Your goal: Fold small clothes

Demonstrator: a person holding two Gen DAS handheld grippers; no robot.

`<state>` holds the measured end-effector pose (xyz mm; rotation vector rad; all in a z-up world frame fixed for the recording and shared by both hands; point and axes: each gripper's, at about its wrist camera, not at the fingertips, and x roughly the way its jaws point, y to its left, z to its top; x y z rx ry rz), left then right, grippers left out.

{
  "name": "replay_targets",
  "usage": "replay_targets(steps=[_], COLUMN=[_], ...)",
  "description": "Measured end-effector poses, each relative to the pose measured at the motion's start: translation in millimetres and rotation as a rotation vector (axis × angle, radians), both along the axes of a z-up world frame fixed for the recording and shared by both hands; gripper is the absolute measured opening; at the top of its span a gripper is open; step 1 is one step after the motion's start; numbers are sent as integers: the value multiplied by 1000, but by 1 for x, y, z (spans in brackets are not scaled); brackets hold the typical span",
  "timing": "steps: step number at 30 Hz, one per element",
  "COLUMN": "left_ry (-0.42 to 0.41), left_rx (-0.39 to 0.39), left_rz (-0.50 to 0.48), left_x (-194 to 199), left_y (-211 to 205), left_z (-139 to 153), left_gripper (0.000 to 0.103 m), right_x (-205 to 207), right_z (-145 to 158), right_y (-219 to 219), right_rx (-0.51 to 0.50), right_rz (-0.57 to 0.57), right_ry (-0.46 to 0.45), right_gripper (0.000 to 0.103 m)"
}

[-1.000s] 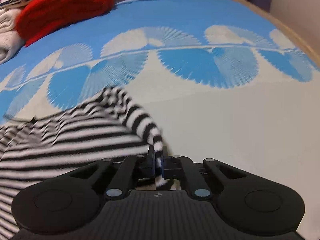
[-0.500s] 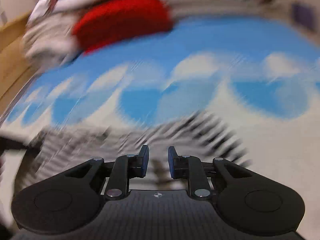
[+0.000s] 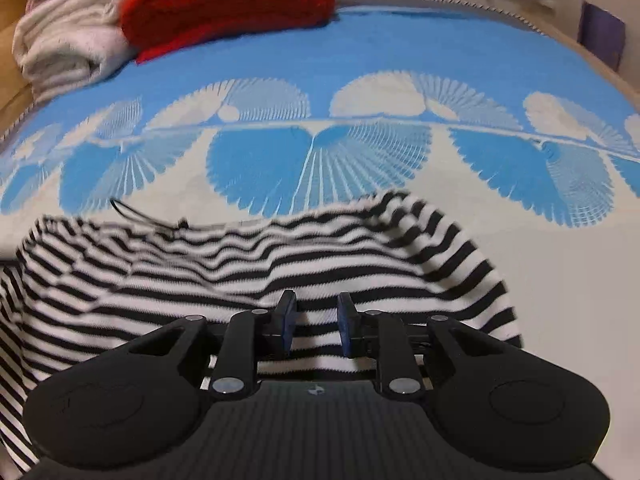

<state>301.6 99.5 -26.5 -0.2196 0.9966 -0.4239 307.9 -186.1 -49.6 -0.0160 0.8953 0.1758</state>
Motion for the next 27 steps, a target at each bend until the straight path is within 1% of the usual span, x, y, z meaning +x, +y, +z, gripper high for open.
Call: replay_targets(steps=[1,2,3,4,5,6,7,8,10,11,13,14,15,17,18,20,22,24,25,26,27], left_ry=[-1,-6,-9,-12,-16,-26,-28,-14,13,0,-46,-55,-43,28,53,68,97,160,172,167,152], left_rx=[37,84,141,200,238,275,280,249,177,162,136,113,85,48,53,100,132,194,239,271,268], left_rz=[-61,-101,-120,-108,-76,-6,70,128,209,243,271,266,249,201,180,125,70,46,41,32,35], left_x=[-1,-1,3,9,15,26,34,37,43,40,32,26,24,13,8,-2,-10,-15,-16,-17,-20], left_y=[-14,-25,-36,-42,-44,-40,-34,-28,-16,-11,-2,2,6,15,17,20,25,27,27,28,32], left_z=[-4,-10,-18,-27,-32,-37,-39,-39,-32,-24,-6,2,5,8,6,5,-4,-24,-31,-33,-31], left_gripper=[39,39,39,39,38,33,28,24,24,24,24,26,29,29,29,29,29,29,28,28,28], right_x=[-2,-5,-8,-11,-13,-15,-16,-18,-24,-26,-28,-30,-32,-39,-42,-50,-55,-56,-57,-59,-59], right_z=[4,7,9,11,9,3,-4,-10,-9,-5,2,4,5,7,6,6,1,-14,-18,-17,-13], right_y=[-3,-8,-12,-15,-18,-19,-18,-15,-12,-14,-22,-26,-28,-31,-31,-31,-32,-35,-37,-39,-42], right_rx=[21,48,68,79,86,83,62,16,-40,-35,5,23,32,43,38,11,-20,-85,-106,-103,-83], right_rz=[-9,-14,-14,-13,-6,13,34,55,80,71,35,30,35,68,92,144,178,179,178,178,165], right_ry=[-10,-16,-14,-7,13,55,104,133,104,87,80,82,85,108,120,128,157,229,250,244,233], right_gripper=[24,25,30,35,44,49,49,49,49,49,49,49,49,49,49,49,50,52,52,51,51])
